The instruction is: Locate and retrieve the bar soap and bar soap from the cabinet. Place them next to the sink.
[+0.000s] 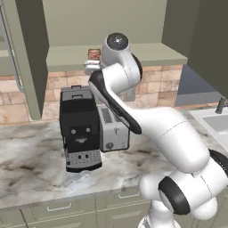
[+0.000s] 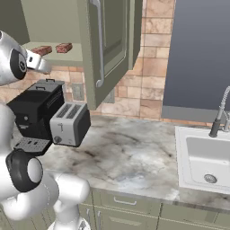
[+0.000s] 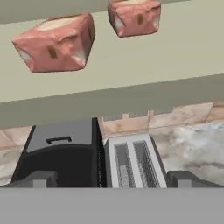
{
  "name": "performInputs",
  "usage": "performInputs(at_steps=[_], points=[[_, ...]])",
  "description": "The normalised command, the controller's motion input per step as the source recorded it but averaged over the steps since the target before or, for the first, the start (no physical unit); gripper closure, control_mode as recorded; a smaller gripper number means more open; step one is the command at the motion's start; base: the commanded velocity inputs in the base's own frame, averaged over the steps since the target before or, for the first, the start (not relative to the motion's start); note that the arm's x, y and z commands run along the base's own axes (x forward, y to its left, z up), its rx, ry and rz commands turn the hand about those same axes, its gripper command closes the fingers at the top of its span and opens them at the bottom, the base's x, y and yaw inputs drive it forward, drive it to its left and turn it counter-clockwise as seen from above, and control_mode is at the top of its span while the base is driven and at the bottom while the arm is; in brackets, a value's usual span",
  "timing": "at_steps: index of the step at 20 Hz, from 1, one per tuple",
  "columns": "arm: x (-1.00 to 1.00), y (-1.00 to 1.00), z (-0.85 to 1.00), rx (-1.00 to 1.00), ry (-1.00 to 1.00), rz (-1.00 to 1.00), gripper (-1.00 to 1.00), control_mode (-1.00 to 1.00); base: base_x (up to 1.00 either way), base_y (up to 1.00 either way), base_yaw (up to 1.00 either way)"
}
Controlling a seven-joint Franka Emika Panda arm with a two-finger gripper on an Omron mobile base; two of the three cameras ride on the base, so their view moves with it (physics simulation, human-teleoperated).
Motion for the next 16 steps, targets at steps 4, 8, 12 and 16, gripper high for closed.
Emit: performInputs(at_steps=[4, 8, 12, 16], points=[[0.14, 0.14, 0.33, -0.16, -0.15, 0.09, -1.0, -1.0, 0.0, 0.0, 0.0], [0.26, 0.0, 0.49, -0.01, -0.05, 0.15, -1.0, -1.0, 0.0, 0.0, 0.0], [0.38, 0.01, 0.34, 0.02, 0.0, 0.11, -1.0, -1.0, 0.0, 0.0, 0.0], [0.49, 0.15, 0.27, 0.0, 0.0, 0.08, -1.0, -1.0, 0.0, 0.0, 0.0]])
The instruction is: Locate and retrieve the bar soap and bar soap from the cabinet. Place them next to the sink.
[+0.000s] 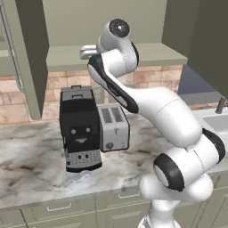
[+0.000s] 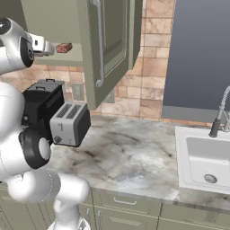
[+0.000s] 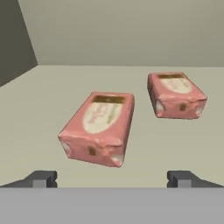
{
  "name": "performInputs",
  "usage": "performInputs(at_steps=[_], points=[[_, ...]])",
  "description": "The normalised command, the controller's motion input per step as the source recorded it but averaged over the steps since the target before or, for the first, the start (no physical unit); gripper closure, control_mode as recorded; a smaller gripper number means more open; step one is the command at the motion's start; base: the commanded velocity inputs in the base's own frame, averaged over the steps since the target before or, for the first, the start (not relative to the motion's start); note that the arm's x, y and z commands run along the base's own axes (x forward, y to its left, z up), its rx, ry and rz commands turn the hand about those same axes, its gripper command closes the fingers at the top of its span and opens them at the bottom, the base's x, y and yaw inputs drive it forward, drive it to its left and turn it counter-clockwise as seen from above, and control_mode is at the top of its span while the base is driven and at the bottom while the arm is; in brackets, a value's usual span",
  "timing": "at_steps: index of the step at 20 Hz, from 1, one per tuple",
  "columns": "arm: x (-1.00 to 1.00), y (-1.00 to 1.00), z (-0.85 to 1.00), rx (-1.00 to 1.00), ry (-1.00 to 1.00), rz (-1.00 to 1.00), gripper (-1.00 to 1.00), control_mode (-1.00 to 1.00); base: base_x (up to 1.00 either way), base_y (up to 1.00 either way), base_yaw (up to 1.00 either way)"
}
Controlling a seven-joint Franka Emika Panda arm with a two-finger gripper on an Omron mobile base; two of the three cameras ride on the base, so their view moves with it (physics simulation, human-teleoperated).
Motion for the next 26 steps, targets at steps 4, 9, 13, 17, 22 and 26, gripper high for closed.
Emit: performInputs(at_steps=[4, 9, 13, 17, 22, 26], points=[[0.36, 0.27, 0.16, -0.03, -0.01, 0.01, -1.0, -1.0, 0.0, 0.0, 0.0], [0.3, 0.18, 0.0, -0.03, 0.0, -0.01, -1.0, -1.0, 0.0, 0.0, 0.0], [0.14, 0.0, 0.0, 0.0, 0.0, -0.03, -1.0, -1.0, 0.0, 0.0, 0.0], [0.16, 0.0, -0.03, 0.0, 0.02, -0.02, -1.0, -1.0, 0.0, 0.0, 0.0], [0.0, 0.01, -0.15, 0.0, 0.07, -0.06, -1.0, -1.0, 0.0, 0.0, 0.0], [0.0, 0.0, -0.1, 0.0, 0.05, -0.07, -1.0, -1.0, 0.0, 0.0, 0.0]])
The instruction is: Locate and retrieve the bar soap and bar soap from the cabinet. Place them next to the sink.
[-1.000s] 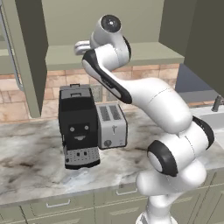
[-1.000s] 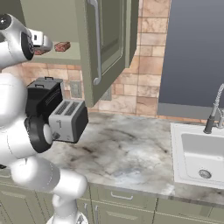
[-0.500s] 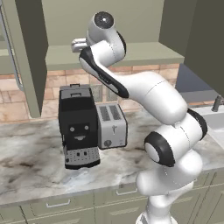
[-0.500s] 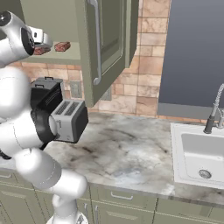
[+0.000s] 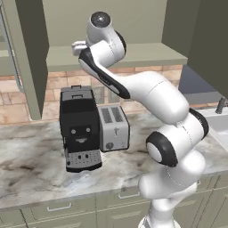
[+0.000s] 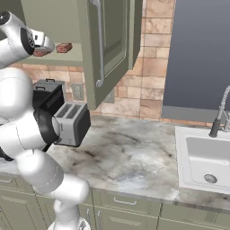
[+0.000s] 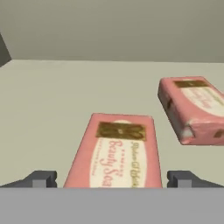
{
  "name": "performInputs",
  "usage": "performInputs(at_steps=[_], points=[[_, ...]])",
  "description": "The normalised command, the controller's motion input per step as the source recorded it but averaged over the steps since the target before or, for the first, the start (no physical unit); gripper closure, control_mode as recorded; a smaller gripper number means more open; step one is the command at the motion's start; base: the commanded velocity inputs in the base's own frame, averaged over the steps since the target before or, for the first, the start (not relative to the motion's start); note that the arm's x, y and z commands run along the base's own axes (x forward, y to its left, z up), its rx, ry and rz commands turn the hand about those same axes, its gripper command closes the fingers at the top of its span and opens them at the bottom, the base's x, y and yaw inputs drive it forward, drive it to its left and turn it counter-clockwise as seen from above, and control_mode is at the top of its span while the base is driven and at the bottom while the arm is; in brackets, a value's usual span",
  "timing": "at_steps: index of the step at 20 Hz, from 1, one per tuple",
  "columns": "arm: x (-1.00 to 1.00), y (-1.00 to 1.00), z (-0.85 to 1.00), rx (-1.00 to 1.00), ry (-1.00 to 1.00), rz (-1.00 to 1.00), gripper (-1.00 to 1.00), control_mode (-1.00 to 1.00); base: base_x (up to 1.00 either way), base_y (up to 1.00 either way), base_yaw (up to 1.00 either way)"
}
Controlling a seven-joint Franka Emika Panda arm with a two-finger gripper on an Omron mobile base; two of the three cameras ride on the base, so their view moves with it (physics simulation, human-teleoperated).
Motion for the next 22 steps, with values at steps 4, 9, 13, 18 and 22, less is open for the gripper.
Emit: performInputs(at_steps=[4, 9, 13, 18, 22], points=[[0.1, 0.0, -0.15, 0.01, -0.01, -0.02, -1.0, -1.0, 0.0, 0.0, 0.0], [0.26, -0.02, -0.07, 0.03, -0.02, 0.0, -1.0, -1.0, 0.0, 0.0, 0.0], [0.26, 0.0, -0.15, 0.05, -0.03, 0.0, -1.0, -1.0, 0.0, 0.0, 0.0], [0.04, 0.07, -0.35, 0.05, -0.02, 0.0, 1.0, -1.0, 0.0, 0.0, 0.0], [0.0, 0.02, -0.1, 0.04, -0.02, 0.0, 1.0, -1.0, 0.0, 0.0, 0.0]])
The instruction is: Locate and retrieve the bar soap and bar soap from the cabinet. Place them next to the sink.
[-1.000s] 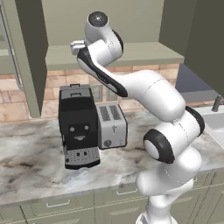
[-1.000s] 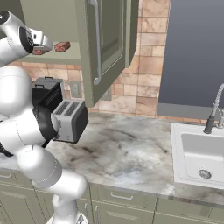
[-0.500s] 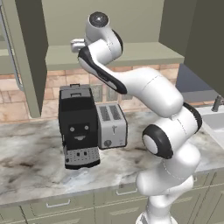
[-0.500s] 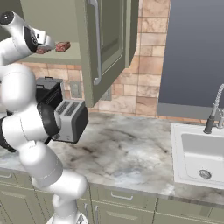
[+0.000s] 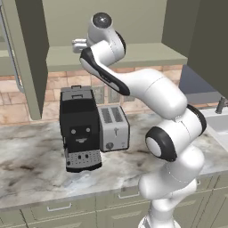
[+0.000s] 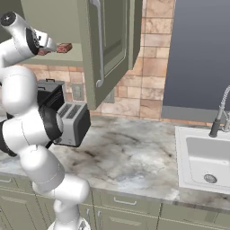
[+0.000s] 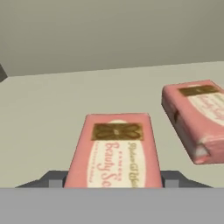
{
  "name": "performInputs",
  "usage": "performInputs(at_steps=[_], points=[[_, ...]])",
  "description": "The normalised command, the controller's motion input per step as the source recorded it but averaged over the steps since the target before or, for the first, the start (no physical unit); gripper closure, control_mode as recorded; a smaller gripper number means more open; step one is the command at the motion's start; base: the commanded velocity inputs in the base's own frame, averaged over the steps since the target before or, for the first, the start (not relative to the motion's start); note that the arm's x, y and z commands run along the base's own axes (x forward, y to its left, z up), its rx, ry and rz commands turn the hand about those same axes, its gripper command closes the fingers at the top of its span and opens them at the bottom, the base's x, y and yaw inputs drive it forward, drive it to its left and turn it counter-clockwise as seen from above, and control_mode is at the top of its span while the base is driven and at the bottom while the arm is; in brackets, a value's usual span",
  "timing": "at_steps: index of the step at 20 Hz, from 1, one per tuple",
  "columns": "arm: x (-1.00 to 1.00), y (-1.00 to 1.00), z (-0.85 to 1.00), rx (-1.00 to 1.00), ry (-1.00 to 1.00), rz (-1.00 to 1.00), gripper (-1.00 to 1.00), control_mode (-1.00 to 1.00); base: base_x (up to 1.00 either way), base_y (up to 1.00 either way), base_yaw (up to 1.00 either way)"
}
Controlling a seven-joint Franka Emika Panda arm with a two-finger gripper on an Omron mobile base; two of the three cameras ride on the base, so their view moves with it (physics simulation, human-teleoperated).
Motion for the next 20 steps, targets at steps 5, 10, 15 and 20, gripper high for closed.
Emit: performInputs(at_steps=[5, 10, 15, 20], points=[[-0.03, 0.02, 0.05, 0.0, 0.0, 0.0, 1.0, -1.0, 0.0, 0.0, 0.0], [-0.43, 0.06, 0.31, -0.02, 0.0, 0.0, 1.0, -1.0, 0.0, 0.0, 0.0], [-0.92, -0.16, 0.09, 0.0, 0.0, -0.01, 1.0, -1.0, 0.0, 0.0, 0.0], [-1.0, -0.4, 0.0, 0.0, 0.0, -0.01, 1.0, -1.0, 0.0, 0.0, 0.0]])
